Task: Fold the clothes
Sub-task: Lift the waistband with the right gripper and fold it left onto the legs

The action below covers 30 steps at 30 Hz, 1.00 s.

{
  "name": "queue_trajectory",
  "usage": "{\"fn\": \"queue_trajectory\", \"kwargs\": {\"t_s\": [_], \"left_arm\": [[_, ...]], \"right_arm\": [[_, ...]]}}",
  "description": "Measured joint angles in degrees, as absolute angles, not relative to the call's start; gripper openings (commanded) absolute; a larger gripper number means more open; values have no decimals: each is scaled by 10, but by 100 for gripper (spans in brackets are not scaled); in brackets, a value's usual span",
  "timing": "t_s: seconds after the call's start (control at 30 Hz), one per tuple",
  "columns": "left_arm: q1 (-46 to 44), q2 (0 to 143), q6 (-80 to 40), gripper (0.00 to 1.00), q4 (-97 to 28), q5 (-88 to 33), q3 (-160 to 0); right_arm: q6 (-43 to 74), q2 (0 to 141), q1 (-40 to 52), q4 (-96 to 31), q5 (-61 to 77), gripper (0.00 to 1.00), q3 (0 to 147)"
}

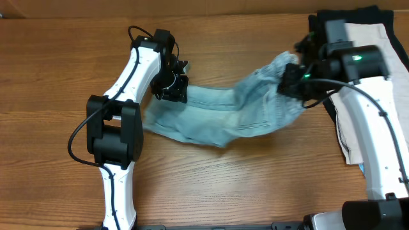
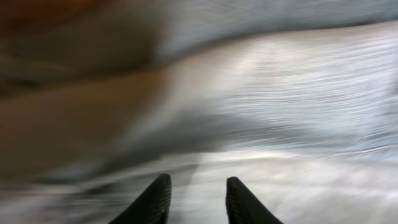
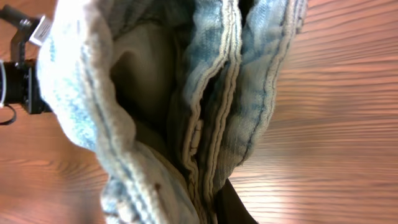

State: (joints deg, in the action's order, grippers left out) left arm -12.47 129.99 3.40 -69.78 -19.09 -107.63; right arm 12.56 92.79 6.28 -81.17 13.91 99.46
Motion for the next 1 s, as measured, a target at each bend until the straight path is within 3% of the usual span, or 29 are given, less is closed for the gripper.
{"fn": "queue_trajectory", "kwargs": {"t_s": [0.13,0.37,0.53,1.0], "left_arm": [[-124,1300,55,34,-697,-206,-1076],[-124,1300,122,23,-707,-277,-1076],[-124,1300,165,4,-712,-315,-1076],[-124,1312,95,4,-624,-329,-980]], "right_arm": [[93,928,20,-825,128,4,1001],[52,928,-44,-814,115,4,1001],[33,928,-59,-801,110,4,1001],[28,943,-59,-776,110,4,1001]]}}
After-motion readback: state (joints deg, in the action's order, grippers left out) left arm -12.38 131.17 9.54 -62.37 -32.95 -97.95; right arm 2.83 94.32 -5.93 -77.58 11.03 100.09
